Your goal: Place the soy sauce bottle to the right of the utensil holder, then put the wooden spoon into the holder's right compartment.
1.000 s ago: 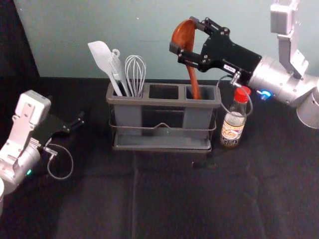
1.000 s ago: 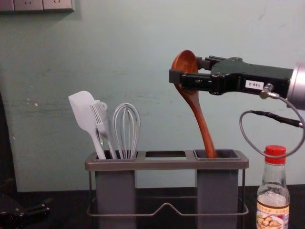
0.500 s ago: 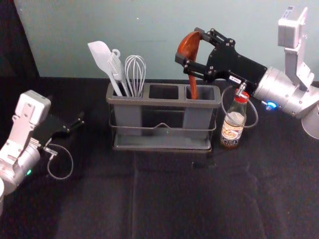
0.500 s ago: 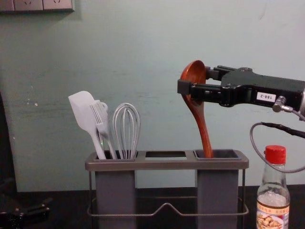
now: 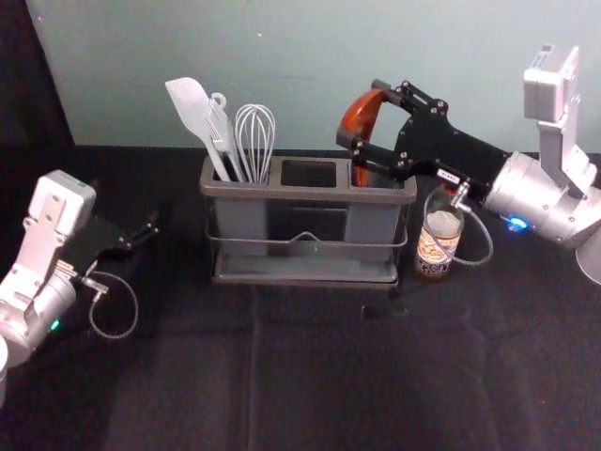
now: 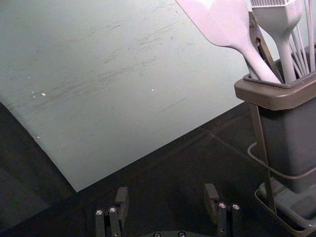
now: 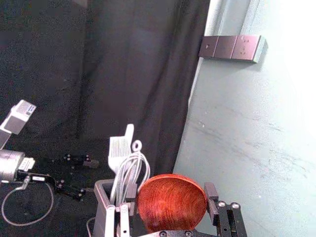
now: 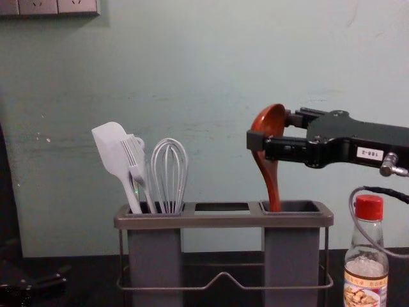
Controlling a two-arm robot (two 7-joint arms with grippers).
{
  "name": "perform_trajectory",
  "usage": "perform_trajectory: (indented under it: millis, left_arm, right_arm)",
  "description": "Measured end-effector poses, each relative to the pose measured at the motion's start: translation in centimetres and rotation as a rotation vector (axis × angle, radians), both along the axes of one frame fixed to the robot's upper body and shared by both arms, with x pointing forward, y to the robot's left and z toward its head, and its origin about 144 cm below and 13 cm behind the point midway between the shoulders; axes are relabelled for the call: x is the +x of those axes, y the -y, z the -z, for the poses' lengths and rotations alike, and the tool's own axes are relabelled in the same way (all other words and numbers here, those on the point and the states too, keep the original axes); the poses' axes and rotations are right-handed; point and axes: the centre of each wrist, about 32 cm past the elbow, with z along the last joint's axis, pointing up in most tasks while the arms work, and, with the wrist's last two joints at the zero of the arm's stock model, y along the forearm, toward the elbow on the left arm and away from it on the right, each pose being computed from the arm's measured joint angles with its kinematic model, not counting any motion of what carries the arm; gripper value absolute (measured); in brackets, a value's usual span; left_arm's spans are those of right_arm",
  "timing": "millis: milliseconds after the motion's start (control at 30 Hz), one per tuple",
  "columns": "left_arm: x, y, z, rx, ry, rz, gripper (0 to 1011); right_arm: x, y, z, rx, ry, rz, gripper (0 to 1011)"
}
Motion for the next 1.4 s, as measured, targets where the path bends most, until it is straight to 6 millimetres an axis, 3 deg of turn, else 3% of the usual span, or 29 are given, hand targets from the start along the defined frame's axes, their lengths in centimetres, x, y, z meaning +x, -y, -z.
perform_trajectory:
  millis: [1000, 1267, 1400]
  left_arm:
    - [0.0, 0.0, 0.0, 0.000, 0.000, 0.000, 1005]
    - [0.0, 0.0, 0.0, 0.000, 0.000, 0.000, 1005]
    - [0.0, 0.0, 0.0, 0.000, 0.000, 0.000, 1005]
  right_arm:
    - [-0.9, 0.7, 1.3, -0.006, -0.031, 0.018, 836]
    - [-0.9, 0.7, 1.3, -0.006, -0.032, 0.018, 1004]
    - [-0.9, 0.7, 1.2, -0.006, -0.032, 0.018, 1004]
